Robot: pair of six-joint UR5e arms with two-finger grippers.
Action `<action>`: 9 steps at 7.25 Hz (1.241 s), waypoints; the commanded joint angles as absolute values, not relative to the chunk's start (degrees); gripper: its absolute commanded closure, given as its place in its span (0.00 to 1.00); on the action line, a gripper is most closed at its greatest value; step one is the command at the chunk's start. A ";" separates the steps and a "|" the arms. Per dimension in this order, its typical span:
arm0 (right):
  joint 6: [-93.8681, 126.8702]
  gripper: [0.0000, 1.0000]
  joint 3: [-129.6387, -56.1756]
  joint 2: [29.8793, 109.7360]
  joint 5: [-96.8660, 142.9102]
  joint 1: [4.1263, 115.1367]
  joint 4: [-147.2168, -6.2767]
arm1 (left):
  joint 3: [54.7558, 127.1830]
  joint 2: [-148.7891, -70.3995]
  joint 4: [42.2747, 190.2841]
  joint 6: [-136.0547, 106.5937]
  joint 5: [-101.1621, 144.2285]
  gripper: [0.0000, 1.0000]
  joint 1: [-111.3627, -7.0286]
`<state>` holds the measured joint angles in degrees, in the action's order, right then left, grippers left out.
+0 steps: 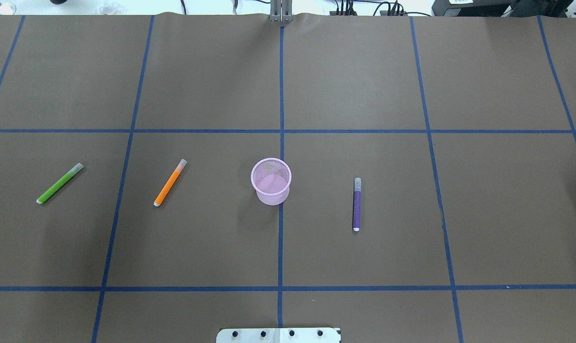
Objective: Collect pens into pen holder
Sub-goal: 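Lift the yellow marker with the right gripper while the left gripper nears the green marker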
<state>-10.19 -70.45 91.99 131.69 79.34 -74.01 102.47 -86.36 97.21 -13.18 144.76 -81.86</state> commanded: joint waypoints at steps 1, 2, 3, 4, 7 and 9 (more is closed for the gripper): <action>-10.54 0.33 -70.23 92.02 131.75 78.84 -73.92 | 102.39 -86.40 97.21 -13.18 144.76 0.00 -81.83; -10.46 0.33 -70.31 92.02 131.84 78.32 -73.92 | 102.39 -86.40 97.21 -13.18 144.76 0.00 -81.83; -10.55 0.33 -70.31 92.02 131.75 77.96 -73.92 | 102.39 -86.40 97.21 -13.18 144.76 0.00 -81.83; -10.55 0.33 -70.31 92.02 131.75 77.78 -73.92 | 102.39 -86.40 97.21 -13.10 144.76 0.00 -81.83; -10.55 1.00 -70.22 92.02 131.66 77.78 -73.92 | 102.39 -86.40 97.21 -13.10 144.76 0.00 -81.83; -10.37 1.00 -70.22 92.11 131.92 77.87 -73.92 | 102.48 -86.40 97.21 -13.10 144.76 0.00 -81.83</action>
